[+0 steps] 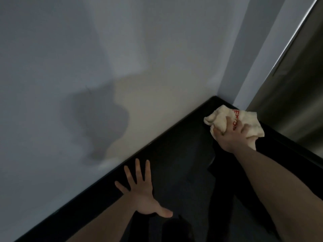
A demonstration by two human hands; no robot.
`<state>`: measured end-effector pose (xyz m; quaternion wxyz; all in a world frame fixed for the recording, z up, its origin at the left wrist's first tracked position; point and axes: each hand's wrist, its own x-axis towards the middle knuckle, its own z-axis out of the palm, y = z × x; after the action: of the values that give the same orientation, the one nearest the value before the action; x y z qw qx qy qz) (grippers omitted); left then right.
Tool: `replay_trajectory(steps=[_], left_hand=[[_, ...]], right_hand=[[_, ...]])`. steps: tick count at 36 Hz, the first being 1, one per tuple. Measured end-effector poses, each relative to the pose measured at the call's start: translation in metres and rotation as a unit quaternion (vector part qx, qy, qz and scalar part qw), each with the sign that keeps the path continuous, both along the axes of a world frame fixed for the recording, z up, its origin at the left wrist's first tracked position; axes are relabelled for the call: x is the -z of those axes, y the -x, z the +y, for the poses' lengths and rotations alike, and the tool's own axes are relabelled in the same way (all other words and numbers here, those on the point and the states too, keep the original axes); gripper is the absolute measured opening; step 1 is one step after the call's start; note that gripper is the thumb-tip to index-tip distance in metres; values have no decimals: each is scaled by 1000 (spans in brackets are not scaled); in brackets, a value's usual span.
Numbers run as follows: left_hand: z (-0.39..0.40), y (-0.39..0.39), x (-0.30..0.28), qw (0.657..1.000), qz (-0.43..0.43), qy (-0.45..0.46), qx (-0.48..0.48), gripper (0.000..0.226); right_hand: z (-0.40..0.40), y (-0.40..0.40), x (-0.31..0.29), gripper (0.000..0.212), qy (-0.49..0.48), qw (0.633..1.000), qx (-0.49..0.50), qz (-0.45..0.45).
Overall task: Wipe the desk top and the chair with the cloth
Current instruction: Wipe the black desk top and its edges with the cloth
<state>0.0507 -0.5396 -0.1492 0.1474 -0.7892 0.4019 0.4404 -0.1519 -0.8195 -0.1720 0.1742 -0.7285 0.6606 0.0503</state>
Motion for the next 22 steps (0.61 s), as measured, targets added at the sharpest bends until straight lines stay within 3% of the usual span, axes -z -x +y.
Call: replay_trajectory(steps=[9, 13, 19, 22], left_hand=[[5, 1, 2, 1000, -14, 25, 2, 170], [17, 2, 3, 997, -15, 77, -3, 168], [87, 0, 23, 962, -53, 267, 35, 124], [138, -10, 20, 954, -19, 288, 79, 107]], right_hand=[[41, 0, 0, 82, 24, 999, -21, -4], [86, 1, 0, 79, 12, 999, -46, -1], [165, -2, -4, 77, 14, 997, -69, 7], [216, -7, -6, 76, 18, 997, -77, 16]])
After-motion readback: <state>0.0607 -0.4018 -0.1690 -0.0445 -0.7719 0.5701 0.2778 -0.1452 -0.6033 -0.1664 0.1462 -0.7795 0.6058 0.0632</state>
